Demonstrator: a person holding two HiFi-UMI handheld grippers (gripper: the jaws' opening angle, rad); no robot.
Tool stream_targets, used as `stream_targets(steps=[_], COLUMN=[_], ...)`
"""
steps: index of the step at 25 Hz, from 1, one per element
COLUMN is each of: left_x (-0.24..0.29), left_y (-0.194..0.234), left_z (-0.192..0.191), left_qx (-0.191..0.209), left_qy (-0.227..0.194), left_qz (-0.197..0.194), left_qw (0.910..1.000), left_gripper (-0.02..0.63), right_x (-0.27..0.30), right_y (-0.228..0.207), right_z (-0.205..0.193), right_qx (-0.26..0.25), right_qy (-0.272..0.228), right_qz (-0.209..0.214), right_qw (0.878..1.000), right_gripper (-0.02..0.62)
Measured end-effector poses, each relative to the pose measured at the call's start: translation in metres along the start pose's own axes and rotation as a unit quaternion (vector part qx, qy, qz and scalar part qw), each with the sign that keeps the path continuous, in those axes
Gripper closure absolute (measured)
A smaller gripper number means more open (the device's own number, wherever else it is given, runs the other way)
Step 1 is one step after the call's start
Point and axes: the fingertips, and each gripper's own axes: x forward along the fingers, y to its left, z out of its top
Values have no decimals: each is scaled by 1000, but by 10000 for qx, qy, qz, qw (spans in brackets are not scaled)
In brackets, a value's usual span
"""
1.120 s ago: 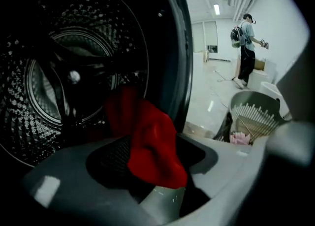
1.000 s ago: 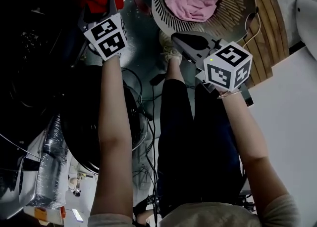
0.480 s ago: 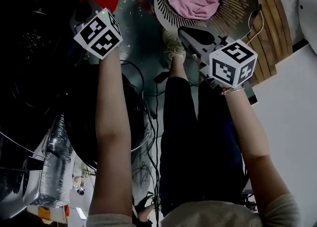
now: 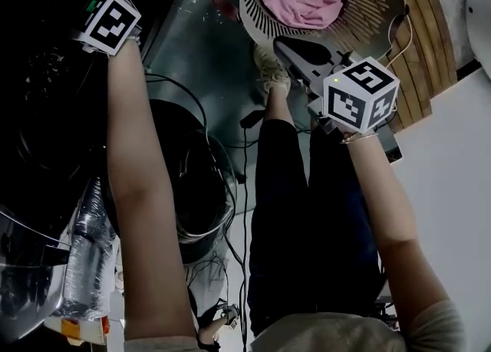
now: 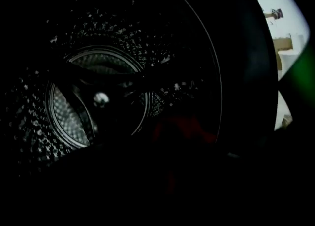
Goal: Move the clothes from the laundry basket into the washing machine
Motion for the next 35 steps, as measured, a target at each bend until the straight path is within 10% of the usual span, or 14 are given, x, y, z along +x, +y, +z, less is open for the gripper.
stream_targets(steps=[4,11,15,22,28,31,35], left_x=[-18,-124,-192,-256,-243,-229,-232], left_y=[-16,-85,-139,-197,-199,-196,-206], left_z=[-13,-19,-25,-31,-24,-25,-35], left_qx=[-744,-1301,-909,-1375,-1797,-1853,-2020], left_qy=[221,118,194,357,394,304,376], left_qz=[-402,-1339,-2032,-3646,-3786,-3621,-3721], left_qw=[9962,9824,9747,9203,9071,9130,9052], left_gripper=[344,344,581,597,597,595,595], right_x=[-6,-16,3,52,65,56,58], right_y=[-10,-51,-100,-212,-313,-335,-334], right_z=[6,15,10,-22,-54,-95,-102], right_qx=[-92,-452,-815,-469,-327,159,217], right_qy=[-40,70,485,1057,1408,2270,2285], right_qz=[-245,-730,-1222,-2127,-3413,-3722,-3391], right_qw=[9997,9963,9880,9702,9288,8998,9123], right_gripper=[577,574,462,385,312,313,538])
